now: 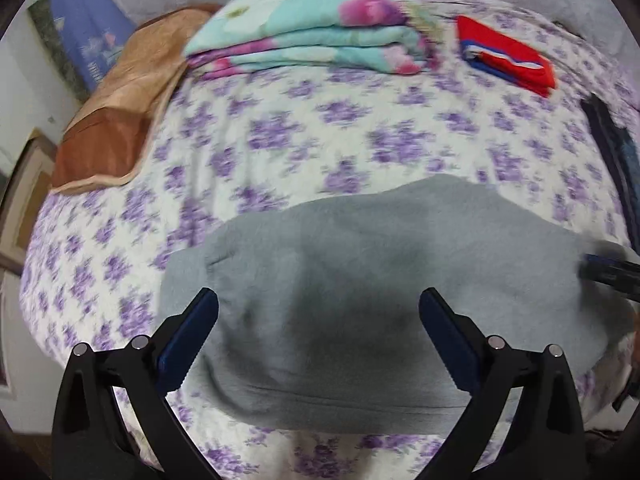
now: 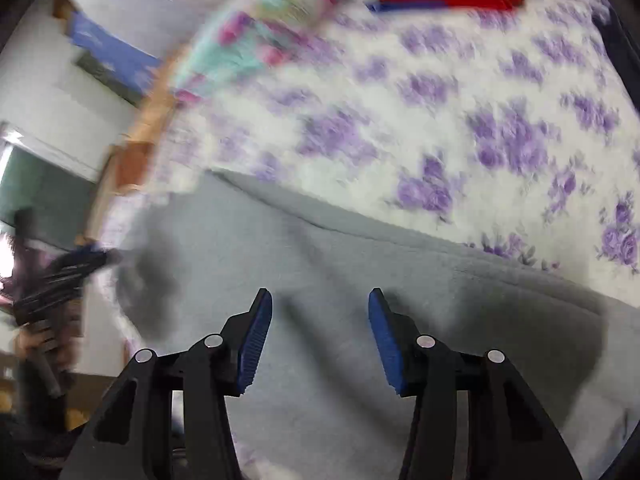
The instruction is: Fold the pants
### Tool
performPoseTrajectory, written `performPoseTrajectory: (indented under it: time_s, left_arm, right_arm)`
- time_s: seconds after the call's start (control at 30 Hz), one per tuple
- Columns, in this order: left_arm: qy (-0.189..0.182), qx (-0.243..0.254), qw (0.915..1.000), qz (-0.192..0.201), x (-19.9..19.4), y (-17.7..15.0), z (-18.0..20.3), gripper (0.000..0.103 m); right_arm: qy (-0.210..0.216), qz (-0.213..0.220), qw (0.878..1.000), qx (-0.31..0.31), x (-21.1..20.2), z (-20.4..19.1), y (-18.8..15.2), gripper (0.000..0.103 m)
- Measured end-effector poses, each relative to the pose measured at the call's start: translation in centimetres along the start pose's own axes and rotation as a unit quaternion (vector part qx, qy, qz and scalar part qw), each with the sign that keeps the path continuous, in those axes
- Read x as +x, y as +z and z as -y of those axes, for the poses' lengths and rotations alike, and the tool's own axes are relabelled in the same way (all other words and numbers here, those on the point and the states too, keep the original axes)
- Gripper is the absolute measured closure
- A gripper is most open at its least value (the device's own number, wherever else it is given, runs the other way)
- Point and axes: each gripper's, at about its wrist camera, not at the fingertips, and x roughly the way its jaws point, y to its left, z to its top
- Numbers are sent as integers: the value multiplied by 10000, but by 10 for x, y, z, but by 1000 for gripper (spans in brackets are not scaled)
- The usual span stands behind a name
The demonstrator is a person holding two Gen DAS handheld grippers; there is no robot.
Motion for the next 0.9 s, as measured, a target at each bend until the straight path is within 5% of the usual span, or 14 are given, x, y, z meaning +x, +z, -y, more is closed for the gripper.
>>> performPoseTrajectory:
  time_s: [0.03, 0.1, 0.13, 0.2, 0.23, 0.27, 0.33, 0.43, 0.57, 0.63, 0.73, 0.83, 0.9]
  left_arm:
    - [-75, 50, 10000, -23, 3, 0, 4, 5]
    - [-44, 146, 9998, -95, 17, 0, 12, 5]
    - [34, 162, 9997, -184, 24, -1, 14, 5]
    - [128, 148, 9989, -436, 43, -6, 15, 5]
    - [150, 132, 9984, -535, 50, -8, 14, 5]
    - [206, 98, 9975, -672, 57, -13, 11, 5]
    - [190, 56, 9968, -773, 64, -18, 8, 5]
    - [264, 128, 9964, -789, 66, -17, 13, 5]
    - [-98, 207, 9989, -419, 53, -2, 34, 5]
    - [-198, 240, 9991, -280, 52, 6, 45, 5]
    - [-174, 73, 9995, -242, 57, 21, 54, 5]
    - [-294, -239, 9991, -202, 56, 30, 52, 4]
    - [-186, 31, 9997, -179, 58, 30, 60, 4]
  right_arm:
    - [-266, 66, 9996, 76, 4, 11, 4, 79]
    - [-284, 294, 9968, 682, -3, 47, 12, 103]
    - [-281, 448, 9941, 944, -13, 63, 15, 99]
    - [-1061, 693, 9880, 887, -31, 66, 16, 74]
    - [-1167, 811, 9871, 733, -44, 61, 16, 71]
    - [-940, 854, 9900, 610, -51, 54, 15, 70]
    - [-492, 856, 9950, 126, -56, 29, 13, 42]
    - [-335, 633, 9952, -661, -39, -10, 16, 41]
    - [-115, 426, 9898, -1352, -5, -65, 43, 41]
    - [108, 289, 9888, -1462, 11, -85, 61, 52]
    - [583, 25, 9885, -1397, 35, -102, 79, 55]
    - [960, -703, 9839, -1334, 58, -108, 64, 59]
    - [1287, -814, 9797, -1305, 56, -104, 54, 59]
